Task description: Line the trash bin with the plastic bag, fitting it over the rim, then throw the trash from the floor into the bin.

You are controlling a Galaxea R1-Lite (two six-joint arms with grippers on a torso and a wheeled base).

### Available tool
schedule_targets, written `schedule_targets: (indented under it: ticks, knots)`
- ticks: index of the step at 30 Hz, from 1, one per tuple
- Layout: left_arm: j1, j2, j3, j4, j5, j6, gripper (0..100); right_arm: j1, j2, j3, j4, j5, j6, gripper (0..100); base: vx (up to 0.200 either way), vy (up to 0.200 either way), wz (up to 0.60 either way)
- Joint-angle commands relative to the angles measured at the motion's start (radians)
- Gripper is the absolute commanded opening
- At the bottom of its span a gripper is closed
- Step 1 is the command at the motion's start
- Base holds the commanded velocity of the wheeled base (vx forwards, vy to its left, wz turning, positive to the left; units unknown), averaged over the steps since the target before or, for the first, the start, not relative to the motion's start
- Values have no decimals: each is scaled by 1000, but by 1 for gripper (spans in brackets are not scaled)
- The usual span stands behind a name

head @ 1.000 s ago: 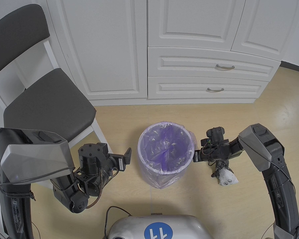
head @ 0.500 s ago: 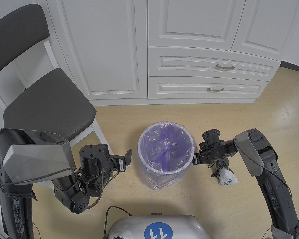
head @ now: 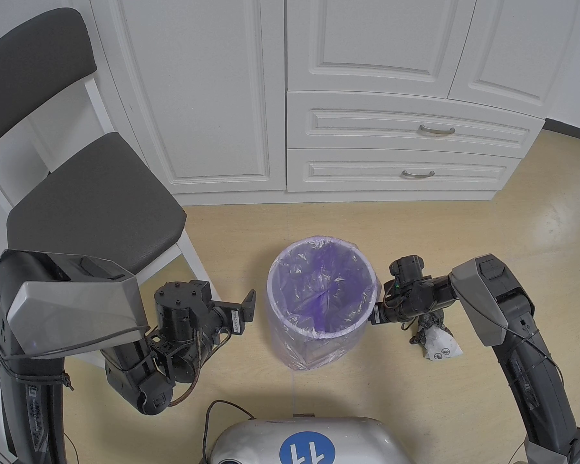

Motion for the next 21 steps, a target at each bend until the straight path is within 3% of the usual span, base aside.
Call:
schedule_targets:
  ticks: [1, 11, 21]
  knots:
    - [0, 2, 1, 0, 0, -1, 100, 2, 2, 0, 8, -1, 0, 100, 0, 0, 0]
    - [0, -1, 5, 0, 0, -1, 100, -27, -81, 88, 60, 30, -84, 100, 0, 0, 0]
    - [-5, -13, 14, 0, 0, -1, 100, -65, -124, 171, 25, 39, -92, 100, 0, 0, 0]
